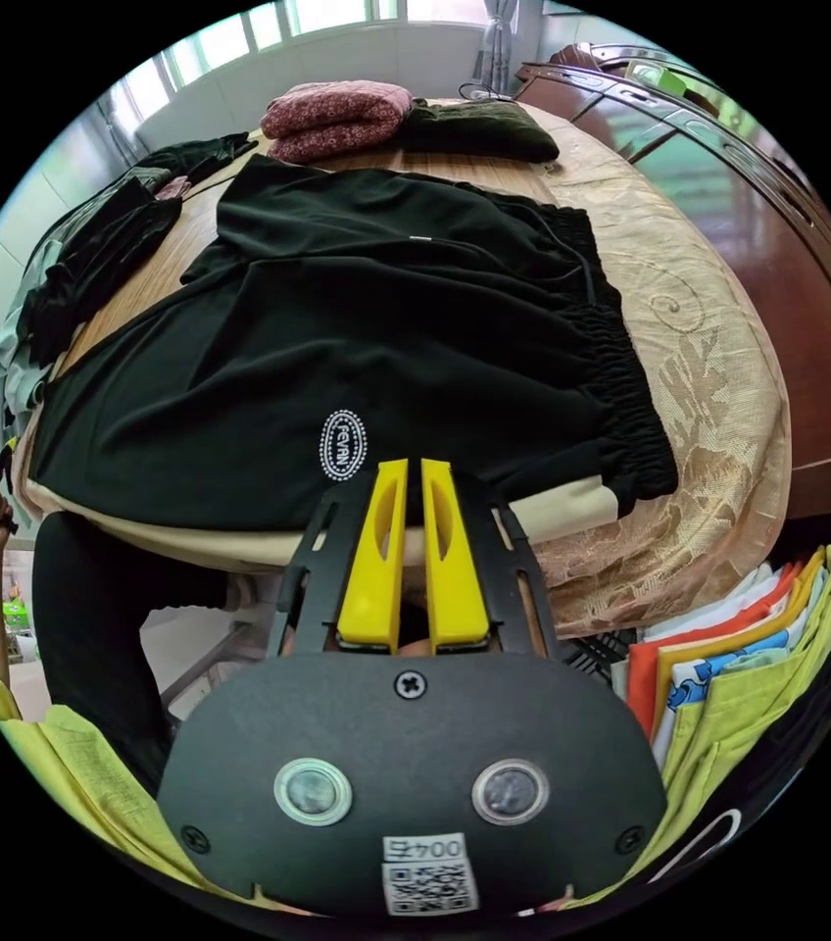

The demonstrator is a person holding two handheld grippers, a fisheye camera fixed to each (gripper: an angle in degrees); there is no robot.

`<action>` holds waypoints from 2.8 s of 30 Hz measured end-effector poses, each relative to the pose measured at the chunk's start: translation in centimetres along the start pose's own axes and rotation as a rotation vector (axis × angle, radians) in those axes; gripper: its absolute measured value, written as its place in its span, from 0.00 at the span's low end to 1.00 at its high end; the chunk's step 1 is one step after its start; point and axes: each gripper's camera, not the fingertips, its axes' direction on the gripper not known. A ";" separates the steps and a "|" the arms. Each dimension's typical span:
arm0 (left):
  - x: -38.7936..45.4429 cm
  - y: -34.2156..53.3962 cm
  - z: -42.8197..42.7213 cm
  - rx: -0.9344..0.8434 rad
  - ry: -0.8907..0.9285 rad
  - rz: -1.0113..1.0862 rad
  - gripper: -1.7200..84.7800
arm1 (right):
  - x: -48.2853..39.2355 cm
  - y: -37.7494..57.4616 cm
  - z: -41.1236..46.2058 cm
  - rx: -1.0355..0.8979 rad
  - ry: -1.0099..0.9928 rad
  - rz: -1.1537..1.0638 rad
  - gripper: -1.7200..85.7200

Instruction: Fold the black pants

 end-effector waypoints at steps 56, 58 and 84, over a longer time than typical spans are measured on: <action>43.6 -21.3 44.9 -0.286 -0.613 0.928 0.04 | 28.0 -1.0 -9.9 0.392 -0.319 0.700 0.01; 43.7 -22.0 44.3 -0.246 -0.779 1.014 0.04 | 28.3 -1.2 -10.0 0.392 -0.315 0.701 0.01; 19.2 -18.6 45.8 -0.450 -0.857 0.390 0.16 | 24.6 -1.8 -8.6 0.399 -0.305 0.710 0.01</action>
